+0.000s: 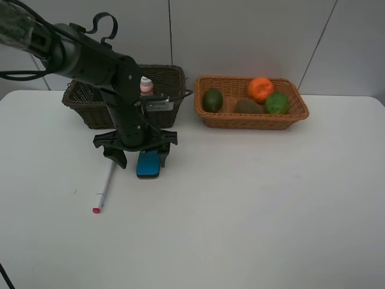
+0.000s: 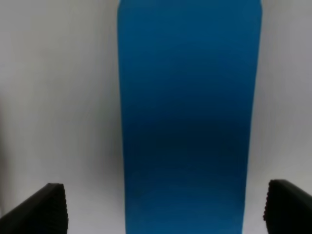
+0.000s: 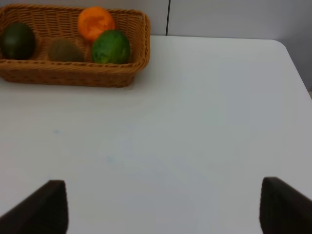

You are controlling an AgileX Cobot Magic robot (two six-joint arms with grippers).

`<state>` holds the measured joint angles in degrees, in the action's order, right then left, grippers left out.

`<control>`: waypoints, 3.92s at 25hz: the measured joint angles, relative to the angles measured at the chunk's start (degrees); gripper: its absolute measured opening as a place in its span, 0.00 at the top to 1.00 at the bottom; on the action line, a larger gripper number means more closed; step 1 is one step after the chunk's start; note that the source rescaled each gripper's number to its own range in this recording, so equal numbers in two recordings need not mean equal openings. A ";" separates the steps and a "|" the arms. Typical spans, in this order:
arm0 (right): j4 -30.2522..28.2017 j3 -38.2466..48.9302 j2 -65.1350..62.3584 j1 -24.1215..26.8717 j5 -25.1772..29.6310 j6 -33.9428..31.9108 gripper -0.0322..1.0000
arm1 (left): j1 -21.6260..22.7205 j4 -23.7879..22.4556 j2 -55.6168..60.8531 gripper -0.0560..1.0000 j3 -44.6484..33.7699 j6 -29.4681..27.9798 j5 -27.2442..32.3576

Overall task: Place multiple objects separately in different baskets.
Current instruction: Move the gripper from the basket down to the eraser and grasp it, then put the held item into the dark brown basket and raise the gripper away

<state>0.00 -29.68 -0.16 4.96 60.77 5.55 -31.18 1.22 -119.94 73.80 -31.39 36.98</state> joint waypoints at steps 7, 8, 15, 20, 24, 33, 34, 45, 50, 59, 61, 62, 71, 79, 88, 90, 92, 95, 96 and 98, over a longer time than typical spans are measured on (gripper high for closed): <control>0.00 0.00 0.00 0.00 0.00 0.00 0.00 | 0.81 0.28 -0.30 0.00 0.00 0.00 -2.60; 0.00 0.00 0.00 0.00 0.00 0.00 0.00 | 1.11 0.28 -0.64 0.00 0.00 0.00 -2.80; 0.00 0.00 0.00 0.00 0.00 0.00 0.00 | 2.16 0.28 -1.64 0.00 0.00 0.00 -4.79; 0.00 0.00 0.00 0.00 0.00 0.00 0.00 | 2.16 0.28 -1.64 0.00 0.00 0.00 -5.47; 0.00 0.00 0.00 0.00 0.00 0.00 0.00 | 2.16 0.28 -1.64 0.00 0.00 0.00 -5.47; 0.00 0.00 0.00 0.00 0.00 0.00 0.00 | 2.16 0.28 -1.64 0.16 0.00 0.00 -5.54; 0.00 0.00 0.00 0.00 0.00 0.00 0.00 | 2.16 0.28 -1.64 0.31 0.00 0.00 -5.54; 0.00 0.00 0.00 0.00 0.00 0.00 0.00 | 2.16 0.28 -1.64 0.44 0.00 0.00 -4.83; 0.00 0.00 0.00 0.00 0.00 0.00 0.00 | 2.16 0.28 -1.64 0.44 0.00 0.00 -4.83; 0.00 0.00 0.00 0.00 0.00 0.00 0.00 | 2.18 0.28 -0.74 0.44 0.00 0.42 -2.89; 0.00 0.00 0.00 0.00 0.00 0.00 0.00 | 2.18 0.28 1.32 0.44 0.00 0.68 -1.21; 0.00 0.00 0.00 0.00 0.00 0.00 0.00 | 2.18 0.28 2.68 0.44 0.00 0.84 -0.48; 0.00 0.00 0.00 0.00 0.00 0.00 0.00 | 2.18 0.15 15.76 0.44 0.00 1.71 4.22; 0.00 0.00 0.00 0.00 0.00 0.00 0.00 | 4.06 -3.84 21.83 0.44 0.66 1.71 0.11; 0.00 0.00 0.00 0.00 0.00 -0.14 0.00 | 8.60 -8.56 21.26 0.44 10.84 2.19 -1.75; 0.00 0.00 0.00 0.00 0.00 -0.14 0.00 | 9.27 -8.91 19.73 0.44 13.61 3.29 -1.61; 0.00 0.00 0.00 0.00 0.00 -0.14 0.00 | 9.58 -8.96 17.48 0.44 16.71 4.35 -1.19; 0.00 0.00 0.00 0.00 0.00 -0.14 0.00 | 10.09 -8.96 12.81 0.44 21.14 4.89 -0.29; 0.00 0.00 0.00 0.00 0.00 -0.14 0.00 | 10.39 -8.96 10.97 0.44 22.60 4.89 -0.01; 0.00 0.00 0.00 0.00 0.00 -0.14 0.00 | 10.84 -8.96 7.32 0.44 24.67 4.89 0.27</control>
<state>0.00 -29.68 -0.16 4.96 60.77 5.41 -20.34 -7.74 -112.63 98.47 -26.50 37.26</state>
